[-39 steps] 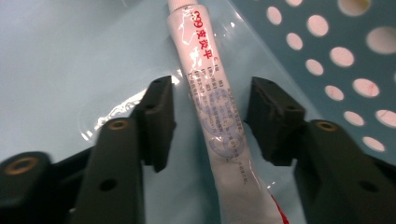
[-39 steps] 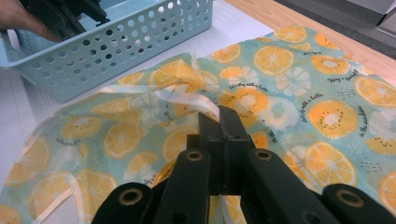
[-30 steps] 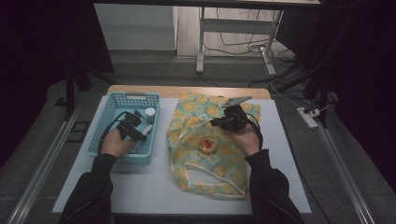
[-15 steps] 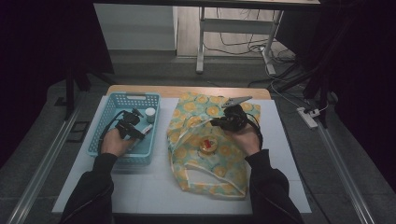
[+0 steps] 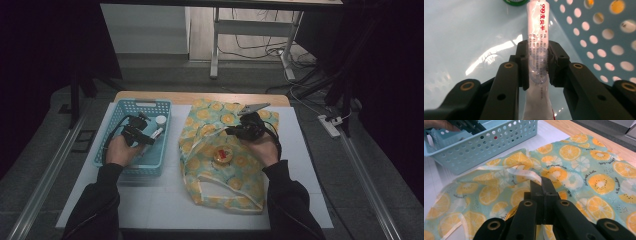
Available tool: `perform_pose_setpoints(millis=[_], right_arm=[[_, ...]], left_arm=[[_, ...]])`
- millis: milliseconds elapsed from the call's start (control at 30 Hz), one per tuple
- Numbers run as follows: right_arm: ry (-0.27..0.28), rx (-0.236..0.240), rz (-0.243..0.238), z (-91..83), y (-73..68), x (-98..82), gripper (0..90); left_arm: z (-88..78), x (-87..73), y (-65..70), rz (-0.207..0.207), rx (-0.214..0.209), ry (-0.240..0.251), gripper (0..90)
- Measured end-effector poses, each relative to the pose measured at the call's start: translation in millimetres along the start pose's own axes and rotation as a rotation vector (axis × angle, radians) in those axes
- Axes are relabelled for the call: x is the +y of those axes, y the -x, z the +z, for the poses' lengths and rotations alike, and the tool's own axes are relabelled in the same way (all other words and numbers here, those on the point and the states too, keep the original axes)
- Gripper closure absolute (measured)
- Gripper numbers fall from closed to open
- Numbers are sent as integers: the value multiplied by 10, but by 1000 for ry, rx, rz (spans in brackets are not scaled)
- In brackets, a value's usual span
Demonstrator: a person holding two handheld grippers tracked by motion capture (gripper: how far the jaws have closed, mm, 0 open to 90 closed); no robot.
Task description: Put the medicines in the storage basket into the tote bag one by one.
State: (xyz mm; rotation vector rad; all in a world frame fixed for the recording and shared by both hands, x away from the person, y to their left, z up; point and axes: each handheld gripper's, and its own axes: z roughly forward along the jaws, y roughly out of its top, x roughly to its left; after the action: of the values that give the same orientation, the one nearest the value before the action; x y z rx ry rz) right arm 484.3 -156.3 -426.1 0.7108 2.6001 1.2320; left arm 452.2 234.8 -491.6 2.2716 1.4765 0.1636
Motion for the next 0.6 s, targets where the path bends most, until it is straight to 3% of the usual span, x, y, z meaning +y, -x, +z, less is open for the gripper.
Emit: perform_pose_setpoints(millis=[300, 600], right_arm=[[5, -2, 0, -12, 0, 3, 899], [9, -3, 0, -10, 0, 2, 899]], left_arm=[[-161, -5, 18, 28, 6, 47, 730], [-352, -38, 28, 14, -20, 96, 730]])
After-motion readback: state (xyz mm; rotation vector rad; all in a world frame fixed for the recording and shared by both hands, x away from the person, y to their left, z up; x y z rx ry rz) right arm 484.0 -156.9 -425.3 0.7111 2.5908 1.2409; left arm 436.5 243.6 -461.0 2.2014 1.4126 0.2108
